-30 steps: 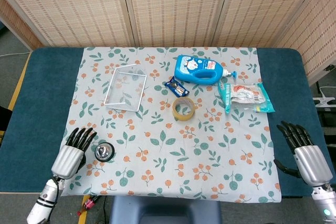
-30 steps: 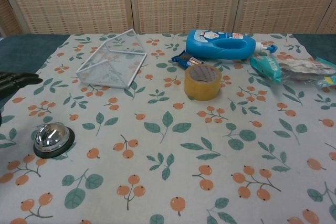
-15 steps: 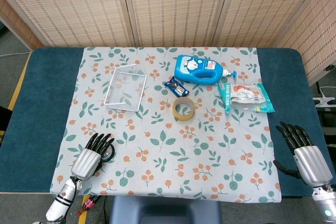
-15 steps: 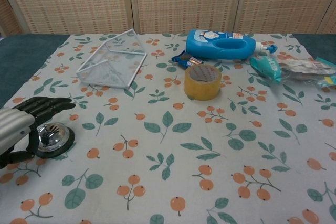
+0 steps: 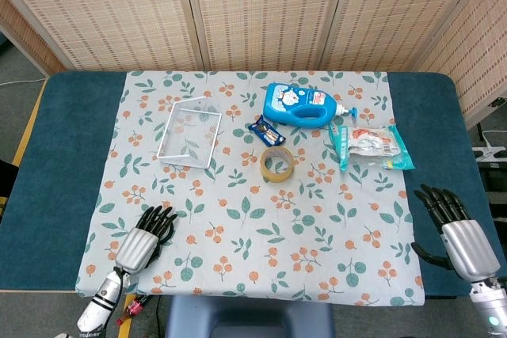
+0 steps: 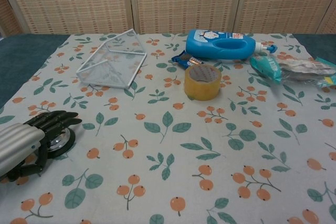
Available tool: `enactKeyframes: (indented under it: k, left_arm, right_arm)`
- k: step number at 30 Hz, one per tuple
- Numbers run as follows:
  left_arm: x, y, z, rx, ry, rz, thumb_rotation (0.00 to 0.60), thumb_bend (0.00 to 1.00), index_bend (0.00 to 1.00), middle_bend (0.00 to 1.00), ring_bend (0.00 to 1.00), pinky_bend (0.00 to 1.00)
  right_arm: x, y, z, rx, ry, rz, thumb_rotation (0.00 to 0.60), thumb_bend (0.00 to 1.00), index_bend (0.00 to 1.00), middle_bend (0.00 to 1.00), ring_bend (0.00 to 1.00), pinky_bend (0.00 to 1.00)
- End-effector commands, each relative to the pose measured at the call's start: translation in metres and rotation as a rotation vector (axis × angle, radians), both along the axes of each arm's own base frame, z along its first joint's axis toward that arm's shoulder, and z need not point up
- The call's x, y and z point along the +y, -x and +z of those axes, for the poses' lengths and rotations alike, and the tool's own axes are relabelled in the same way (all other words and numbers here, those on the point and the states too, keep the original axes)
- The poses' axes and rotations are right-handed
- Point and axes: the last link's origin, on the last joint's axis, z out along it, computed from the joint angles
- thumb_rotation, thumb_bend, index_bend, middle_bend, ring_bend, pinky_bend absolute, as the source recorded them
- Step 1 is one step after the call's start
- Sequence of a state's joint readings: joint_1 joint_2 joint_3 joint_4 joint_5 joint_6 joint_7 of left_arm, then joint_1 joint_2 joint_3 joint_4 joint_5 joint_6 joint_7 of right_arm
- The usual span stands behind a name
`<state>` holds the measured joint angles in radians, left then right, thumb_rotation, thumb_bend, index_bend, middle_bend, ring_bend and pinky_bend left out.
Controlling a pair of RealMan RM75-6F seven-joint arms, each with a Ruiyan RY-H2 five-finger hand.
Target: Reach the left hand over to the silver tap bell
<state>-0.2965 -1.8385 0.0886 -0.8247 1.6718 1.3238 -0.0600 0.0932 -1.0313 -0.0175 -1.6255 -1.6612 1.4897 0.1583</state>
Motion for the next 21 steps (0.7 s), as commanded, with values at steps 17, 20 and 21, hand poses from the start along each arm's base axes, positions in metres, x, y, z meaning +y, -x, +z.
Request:
enactKeyframes:
  k: [17, 20, 21]
  left_arm:
    - [-0.020, 0.020, 0.151, 0.099, -0.284, 0.066, 0.600, 1.00, 0.00, 0.04, 0.01, 0.10]
    - [-0.019, 0.028, 0.154, 0.129, -0.282, 0.133, 0.600, 1.00, 0.01, 0.08, 0.02, 0.11]
    - [-0.020, 0.028, 0.154, 0.125, -0.275, 0.142, 0.600, 1.00, 0.01, 0.09, 0.02, 0.12]
  right_arm:
    - [-0.005, 0.001, -0.004, 0.004, -0.018, -0.014, 0.600, 0.15, 0.03, 0.00, 0.00, 0.00]
    - [-0.004, 0.001, -0.005, 0.008, -0.025, -0.012, 0.600, 0.15, 0.03, 0.00, 0.00, 0.00]
    - [-0.004, 0.001, -0.004, 0.008, -0.027, -0.011, 0.600, 0.15, 0.03, 0.00, 0.00, 0.00]
